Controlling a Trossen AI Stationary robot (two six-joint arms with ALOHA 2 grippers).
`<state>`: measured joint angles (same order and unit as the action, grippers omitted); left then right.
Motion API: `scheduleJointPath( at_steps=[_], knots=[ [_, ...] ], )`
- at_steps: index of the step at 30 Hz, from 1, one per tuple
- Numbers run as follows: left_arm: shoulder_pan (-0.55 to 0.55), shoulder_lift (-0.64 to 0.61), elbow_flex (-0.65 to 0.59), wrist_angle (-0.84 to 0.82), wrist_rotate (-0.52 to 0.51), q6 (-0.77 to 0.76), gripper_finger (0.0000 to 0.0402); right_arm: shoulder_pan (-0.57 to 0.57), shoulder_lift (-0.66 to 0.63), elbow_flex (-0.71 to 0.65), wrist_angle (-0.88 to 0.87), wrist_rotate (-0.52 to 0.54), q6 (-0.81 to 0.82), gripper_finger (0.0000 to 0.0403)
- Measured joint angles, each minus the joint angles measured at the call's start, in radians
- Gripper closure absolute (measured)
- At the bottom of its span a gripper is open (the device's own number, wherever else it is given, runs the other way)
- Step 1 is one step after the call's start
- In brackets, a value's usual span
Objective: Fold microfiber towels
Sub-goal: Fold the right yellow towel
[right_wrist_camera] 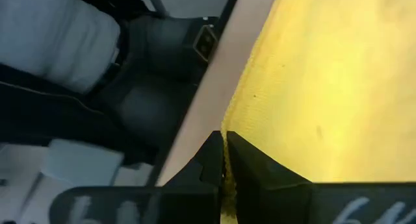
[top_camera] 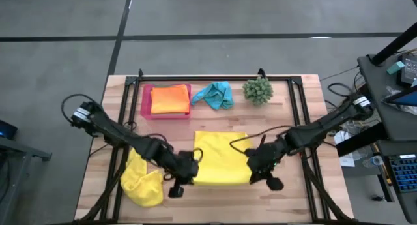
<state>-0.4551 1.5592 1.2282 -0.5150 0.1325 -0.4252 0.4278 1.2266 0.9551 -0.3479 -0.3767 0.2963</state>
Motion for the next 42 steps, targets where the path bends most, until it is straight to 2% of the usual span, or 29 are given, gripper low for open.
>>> scheduleJointPath(
  at_steps=[8,11,15,19,23,29,32,38,42],
  knots=[
    [-0.037,0.162,0.000,0.136,0.072,-0.073,0.0401,0.046,0.143,-0.103,0.174,-0.027,0.233,0.0394],
    [-0.038,0.196,0.000,0.199,0.100,-0.072,0.0401,0.060,0.202,-0.113,0.204,-0.027,0.268,0.0394],
    [-0.038,0.206,-0.005,0.191,0.090,-0.065,0.0401,0.077,0.230,-0.114,0.261,-0.022,0.264,0.0394],
    [-0.038,0.206,-0.017,0.146,-0.005,-0.066,0.0401,0.080,0.215,-0.115,0.240,0.043,0.269,0.0394],
    [-0.030,0.206,-0.025,0.071,-0.111,-0.058,0.0401,0.080,0.168,-0.115,0.146,0.150,0.247,0.0394],
    [0.012,0.206,-0.026,-0.010,-0.308,-0.004,0.0401,0.062,0.091,-0.115,-0.108,0.459,0.216,0.0394],
    [0.044,0.205,-0.027,-0.029,-0.380,0.040,0.0402,0.043,0.060,-0.115,-0.181,0.574,0.213,0.0394],
    [0.130,0.205,-0.043,-0.028,-0.506,0.122,0.0402,-0.024,0.046,-0.116,-0.198,0.616,0.127,0.0394],
    [0.185,0.204,-0.053,-0.064,-0.519,0.126,0.0402,-0.069,0.068,-0.116,-0.211,0.664,0.067,0.0394]
  ],
)
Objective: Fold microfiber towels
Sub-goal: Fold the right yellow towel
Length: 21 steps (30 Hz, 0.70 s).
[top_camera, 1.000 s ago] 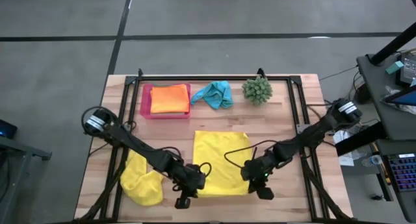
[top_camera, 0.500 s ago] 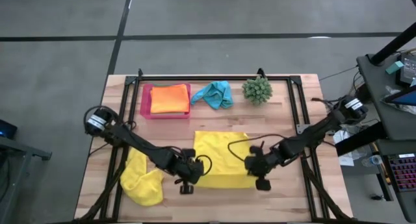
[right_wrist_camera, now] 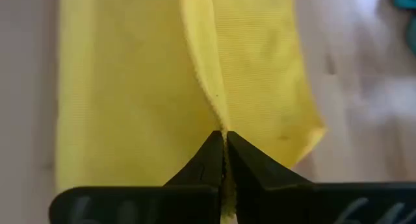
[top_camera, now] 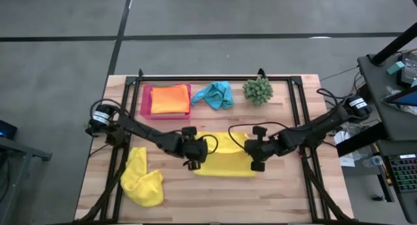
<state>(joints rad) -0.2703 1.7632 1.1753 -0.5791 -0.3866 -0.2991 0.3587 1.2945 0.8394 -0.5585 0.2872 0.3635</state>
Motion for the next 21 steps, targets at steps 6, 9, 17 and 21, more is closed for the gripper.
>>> scheduleJointPath(
  at_steps=[6,9,17,21],
  knots=[
    [0.057,0.000,-0.006,-0.076,-0.017,-0.001,0.0402,-0.057,0.051,0.000,-0.005,0.034,-0.054,0.0394],
    [0.077,0.000,-0.007,-0.083,-0.027,0.002,0.0402,-0.080,0.088,0.000,0.009,0.036,-0.078,0.0394],
    [0.123,0.000,-0.016,-0.077,-0.039,0.018,0.0402,-0.100,0.168,0.000,0.022,0.141,-0.095,0.0394],
    [0.141,0.001,-0.021,-0.071,-0.039,0.018,0.0402,-0.099,0.174,0.000,0.022,0.167,-0.091,0.0394]
  ],
)
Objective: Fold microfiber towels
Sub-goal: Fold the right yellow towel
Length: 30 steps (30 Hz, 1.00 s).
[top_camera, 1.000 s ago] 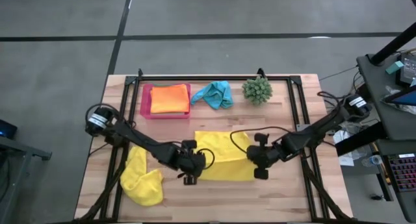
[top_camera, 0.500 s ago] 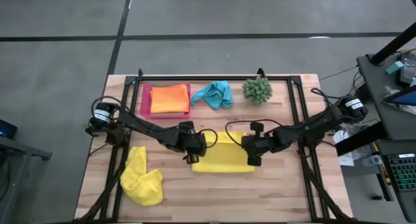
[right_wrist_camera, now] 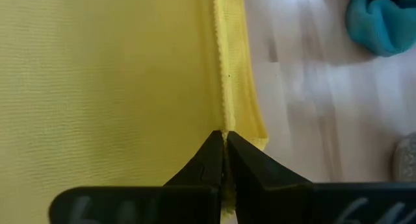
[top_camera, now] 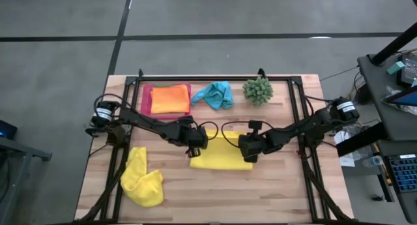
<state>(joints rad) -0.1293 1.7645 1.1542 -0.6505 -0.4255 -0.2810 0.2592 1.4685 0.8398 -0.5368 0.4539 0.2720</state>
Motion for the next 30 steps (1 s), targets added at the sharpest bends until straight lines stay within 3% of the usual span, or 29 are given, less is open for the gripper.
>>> scheduleJointPath(
  at_steps=[7,23,30],
  knots=[
    [0.029,0.000,-0.001,0.016,-0.005,0.000,0.0402,-0.001,-0.006,0.016,-0.004,0.086,-0.021,0.0394],
    [0.061,0.000,-0.001,0.022,-0.006,-0.001,0.0401,-0.033,-0.006,0.020,-0.004,0.152,-0.048,0.0393],
    [0.069,0.000,-0.001,0.023,-0.006,-0.004,0.0344,-0.067,-0.006,0.020,-0.004,0.150,-0.024,0.0342]
  ],
)
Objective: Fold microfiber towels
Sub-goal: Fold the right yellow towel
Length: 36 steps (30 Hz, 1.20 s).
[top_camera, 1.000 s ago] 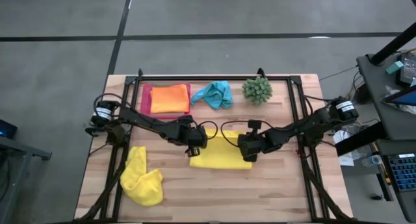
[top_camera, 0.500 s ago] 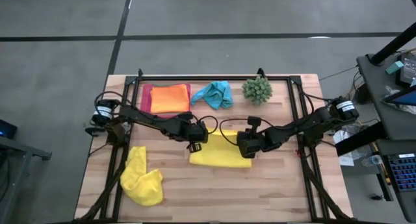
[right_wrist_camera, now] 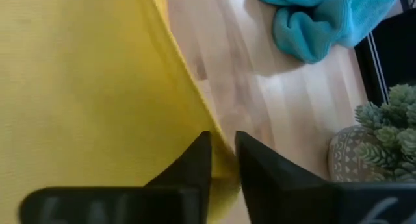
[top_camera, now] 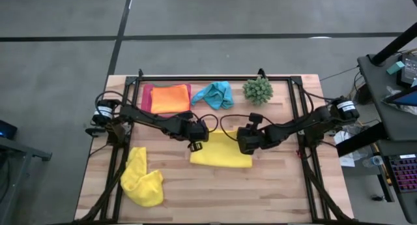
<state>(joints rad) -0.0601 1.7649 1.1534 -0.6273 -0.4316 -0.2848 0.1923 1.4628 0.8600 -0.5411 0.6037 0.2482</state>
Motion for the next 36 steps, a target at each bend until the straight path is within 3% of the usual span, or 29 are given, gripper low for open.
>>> scheduleJointPath(
  at_steps=[8,14,24,32,36],
  knots=[
    [0.008,-0.004,0.000,-0.011,-0.076,-0.019,0.0261,-0.028,-0.019,0.000,-0.013,-0.001,0.014,0.0265],
    [0.001,-0.022,0.002,-0.015,-0.050,0.007,0.0249,-0.027,-0.058,0.000,-0.066,-0.039,0.030,0.0252],
    [-0.062,-0.047,0.002,0.009,0.271,0.139,0.0249,-0.027,-0.125,-0.015,-0.036,-0.288,0.034,0.0293],
    [-0.123,-0.004,0.000,0.082,0.281,0.134,0.0249,-0.027,-0.127,-0.063,0.081,-0.342,0.110,0.0351],
    [-0.133,0.014,-0.003,0.099,0.281,0.110,0.0249,-0.027,-0.137,-0.064,0.086,-0.379,0.190,0.0359]
  ],
)
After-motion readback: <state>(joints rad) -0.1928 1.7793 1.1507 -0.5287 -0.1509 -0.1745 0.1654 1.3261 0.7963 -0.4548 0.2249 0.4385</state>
